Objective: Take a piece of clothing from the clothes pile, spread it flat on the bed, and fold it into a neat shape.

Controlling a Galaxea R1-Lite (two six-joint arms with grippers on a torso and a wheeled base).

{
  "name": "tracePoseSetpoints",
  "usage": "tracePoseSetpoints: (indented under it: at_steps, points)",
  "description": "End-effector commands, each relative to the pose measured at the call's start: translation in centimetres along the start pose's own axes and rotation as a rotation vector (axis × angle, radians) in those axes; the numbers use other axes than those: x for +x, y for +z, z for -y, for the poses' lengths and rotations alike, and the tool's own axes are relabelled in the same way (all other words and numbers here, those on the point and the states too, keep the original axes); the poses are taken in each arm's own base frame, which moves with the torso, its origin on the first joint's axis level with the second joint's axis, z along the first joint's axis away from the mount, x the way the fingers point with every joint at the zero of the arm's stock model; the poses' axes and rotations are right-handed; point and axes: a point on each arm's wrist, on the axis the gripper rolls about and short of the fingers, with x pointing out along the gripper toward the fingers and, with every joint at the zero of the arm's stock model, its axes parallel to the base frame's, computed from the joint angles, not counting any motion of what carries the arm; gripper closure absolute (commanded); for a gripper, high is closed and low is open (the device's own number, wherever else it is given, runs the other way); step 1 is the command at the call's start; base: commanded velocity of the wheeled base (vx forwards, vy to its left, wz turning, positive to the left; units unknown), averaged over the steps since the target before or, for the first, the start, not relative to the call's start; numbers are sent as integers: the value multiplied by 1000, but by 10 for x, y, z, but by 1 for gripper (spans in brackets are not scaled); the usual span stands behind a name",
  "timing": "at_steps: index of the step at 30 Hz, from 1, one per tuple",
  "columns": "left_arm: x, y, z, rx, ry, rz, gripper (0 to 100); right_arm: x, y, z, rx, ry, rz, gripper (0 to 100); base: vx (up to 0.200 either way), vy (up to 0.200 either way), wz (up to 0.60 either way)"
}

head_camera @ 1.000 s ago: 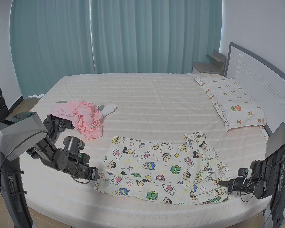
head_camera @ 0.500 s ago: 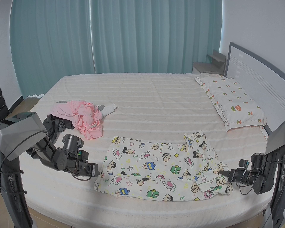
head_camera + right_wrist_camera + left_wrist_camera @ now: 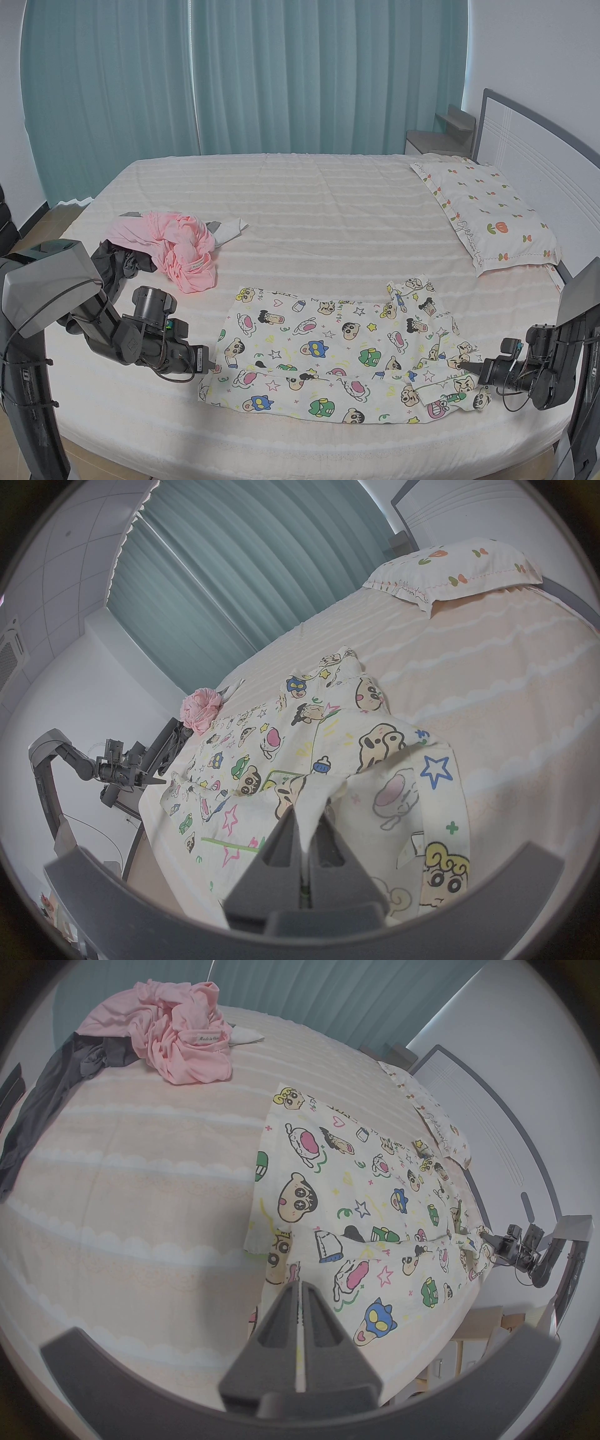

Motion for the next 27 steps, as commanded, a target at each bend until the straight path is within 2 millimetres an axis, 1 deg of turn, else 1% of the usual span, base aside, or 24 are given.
tracePoseSetpoints:
  at_steps: [1, 7, 12, 14, 20, 26, 27]
  points:
    - [5, -2, -3, -2, -12, 3, 0, -1, -1, -1, -5, 3, 1, 100, 0, 0, 0]
    - [12, -6, -4, 16, -70, 38, 0, -1, -2, -2, -3, 4, -4, 100, 0, 0, 0]
    - [22, -10, -8, 30, -78, 72, 0, -1, -3, -3, -4, 5, -8, 100, 0, 0, 0]
    - [23, -10, -8, 33, -83, 80, 0, -1, -3, -3, -4, 6, -8, 100, 0, 0, 0]
    - [25, -10, -3, 44, -94, 81, 0, -1, -3, -3, -4, 9, -10, 100, 0, 0, 0]
    - [34, -12, 2, 59, -108, 65, 0, -1, -3, -3, -4, 9, -10, 100, 0, 0, 0]
    - [34, -13, 2, 59, -106, 64, 100, -1, -3, -3, -4, 9, -10, 100, 0, 0, 0]
